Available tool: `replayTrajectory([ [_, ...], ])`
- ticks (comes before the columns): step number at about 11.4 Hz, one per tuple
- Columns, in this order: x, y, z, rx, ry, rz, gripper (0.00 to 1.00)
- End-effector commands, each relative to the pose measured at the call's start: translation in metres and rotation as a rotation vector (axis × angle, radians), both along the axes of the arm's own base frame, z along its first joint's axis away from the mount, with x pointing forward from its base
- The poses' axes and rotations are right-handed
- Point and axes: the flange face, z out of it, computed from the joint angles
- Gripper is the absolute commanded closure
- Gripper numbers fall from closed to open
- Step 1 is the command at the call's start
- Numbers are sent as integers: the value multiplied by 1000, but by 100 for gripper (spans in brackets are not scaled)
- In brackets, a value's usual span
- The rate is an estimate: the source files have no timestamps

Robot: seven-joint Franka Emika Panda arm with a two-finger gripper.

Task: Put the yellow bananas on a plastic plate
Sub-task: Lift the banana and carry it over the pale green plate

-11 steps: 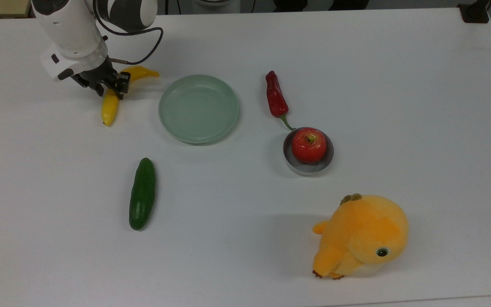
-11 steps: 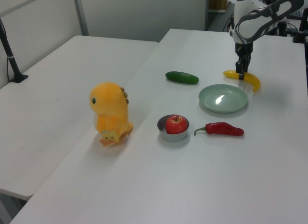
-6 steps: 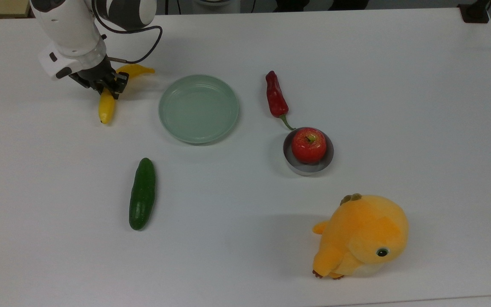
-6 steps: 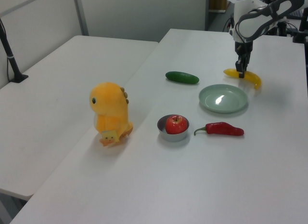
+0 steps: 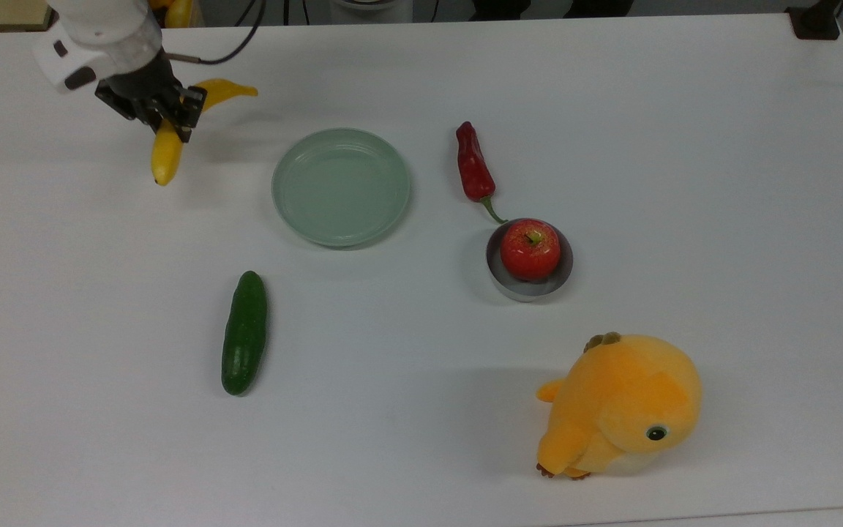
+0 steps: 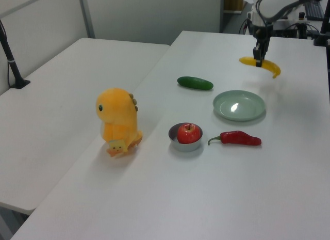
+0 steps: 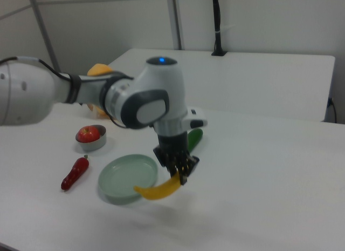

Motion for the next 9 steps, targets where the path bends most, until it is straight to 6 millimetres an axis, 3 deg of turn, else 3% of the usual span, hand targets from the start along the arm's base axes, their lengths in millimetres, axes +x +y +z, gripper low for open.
replayTrajectory([
  [1, -3, 35, 67, 39, -1, 54, 89],
  [3, 1, 83, 84, 61, 24, 45, 89],
  [5, 6, 135, 84, 67, 54, 27, 89],
  [9, 15, 205, 57, 64, 63, 17, 89],
])
